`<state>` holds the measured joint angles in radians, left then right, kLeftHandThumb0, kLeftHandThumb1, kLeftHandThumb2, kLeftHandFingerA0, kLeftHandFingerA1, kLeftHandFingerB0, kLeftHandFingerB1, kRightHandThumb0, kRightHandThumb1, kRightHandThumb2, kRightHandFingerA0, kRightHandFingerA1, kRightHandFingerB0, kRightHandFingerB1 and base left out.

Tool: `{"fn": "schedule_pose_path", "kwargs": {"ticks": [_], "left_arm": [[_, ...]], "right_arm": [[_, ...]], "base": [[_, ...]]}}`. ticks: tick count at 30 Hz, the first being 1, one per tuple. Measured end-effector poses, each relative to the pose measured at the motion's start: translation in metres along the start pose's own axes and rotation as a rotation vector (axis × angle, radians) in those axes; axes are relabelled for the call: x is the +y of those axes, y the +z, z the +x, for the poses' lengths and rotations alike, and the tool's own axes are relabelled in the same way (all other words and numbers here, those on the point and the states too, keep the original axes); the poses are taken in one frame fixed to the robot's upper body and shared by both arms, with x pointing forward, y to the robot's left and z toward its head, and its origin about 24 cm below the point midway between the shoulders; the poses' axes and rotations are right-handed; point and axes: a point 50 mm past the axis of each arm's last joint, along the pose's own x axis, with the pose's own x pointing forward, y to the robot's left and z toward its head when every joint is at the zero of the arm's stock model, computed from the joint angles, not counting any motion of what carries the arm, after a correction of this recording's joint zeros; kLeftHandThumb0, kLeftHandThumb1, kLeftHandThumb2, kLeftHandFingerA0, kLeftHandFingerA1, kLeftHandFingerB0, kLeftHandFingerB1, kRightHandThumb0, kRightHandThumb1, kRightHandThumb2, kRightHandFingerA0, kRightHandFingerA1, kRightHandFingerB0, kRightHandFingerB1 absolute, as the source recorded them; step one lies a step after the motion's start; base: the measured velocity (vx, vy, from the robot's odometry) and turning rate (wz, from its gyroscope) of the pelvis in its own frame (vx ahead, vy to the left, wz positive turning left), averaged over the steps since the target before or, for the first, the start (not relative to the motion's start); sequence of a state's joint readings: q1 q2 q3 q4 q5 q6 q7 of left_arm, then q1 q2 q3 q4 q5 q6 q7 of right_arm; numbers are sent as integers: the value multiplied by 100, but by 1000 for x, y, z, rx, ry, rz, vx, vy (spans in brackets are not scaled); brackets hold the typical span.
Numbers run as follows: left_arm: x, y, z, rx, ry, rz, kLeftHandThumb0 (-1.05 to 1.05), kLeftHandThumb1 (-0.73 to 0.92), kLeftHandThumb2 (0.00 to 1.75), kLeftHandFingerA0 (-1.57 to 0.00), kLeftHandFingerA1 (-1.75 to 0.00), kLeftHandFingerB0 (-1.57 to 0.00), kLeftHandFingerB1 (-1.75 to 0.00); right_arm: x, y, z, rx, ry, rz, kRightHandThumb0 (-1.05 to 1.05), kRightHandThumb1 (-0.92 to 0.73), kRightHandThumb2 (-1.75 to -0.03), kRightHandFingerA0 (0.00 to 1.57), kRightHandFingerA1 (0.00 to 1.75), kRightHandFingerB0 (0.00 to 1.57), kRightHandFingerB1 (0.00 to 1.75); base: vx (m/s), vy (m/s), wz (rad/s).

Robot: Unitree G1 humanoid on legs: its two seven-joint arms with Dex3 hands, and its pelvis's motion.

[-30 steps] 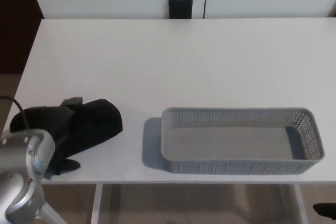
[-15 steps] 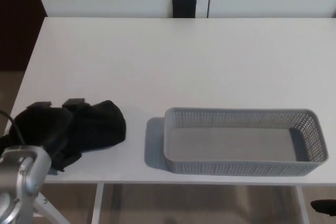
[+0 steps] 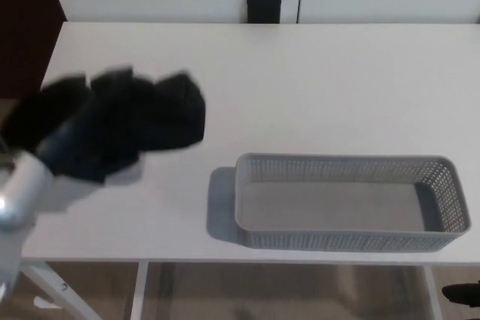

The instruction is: The robot walk towards a table in front and pick up a black pencil case on the left hand side and put the pencil case into a small container on the right hand side

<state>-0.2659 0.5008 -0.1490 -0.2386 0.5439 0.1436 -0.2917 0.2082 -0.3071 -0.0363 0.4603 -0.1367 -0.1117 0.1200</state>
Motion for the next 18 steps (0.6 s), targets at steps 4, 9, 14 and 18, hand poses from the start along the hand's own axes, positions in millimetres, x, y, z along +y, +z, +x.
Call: {"fn": "schedule_pose_path", "kwargs": {"ticks": [4,9,14,18], "left_arm": [[30,26,14,-89,43,18,-16,80,64,-77,-159,-83,-70],[41,60,29,-189,34,5,-21,76,59,-66,-165,-70,-92],[30,92,40,-274,-33,-17,-25,75,62,-79,-122,-76,-55],[15,121,50,-329,-96,-58,-29,77,64,-78,-132,-75,-76]], "right_arm": [[-1,0,0,1,1,-6,-30,-50,-55,62,45,66,45],[-1,0,1,5,7,-20,-40,-43,-76,59,58,58,55],[1,0,2,4,19,-30,-37,-42,-78,62,60,55,55],[3,0,2,7,27,-36,-36,-42,-81,65,63,54,56]], "base": [[0,0,0],[0,0,0],[0,0,0],[0,0,0]]}}
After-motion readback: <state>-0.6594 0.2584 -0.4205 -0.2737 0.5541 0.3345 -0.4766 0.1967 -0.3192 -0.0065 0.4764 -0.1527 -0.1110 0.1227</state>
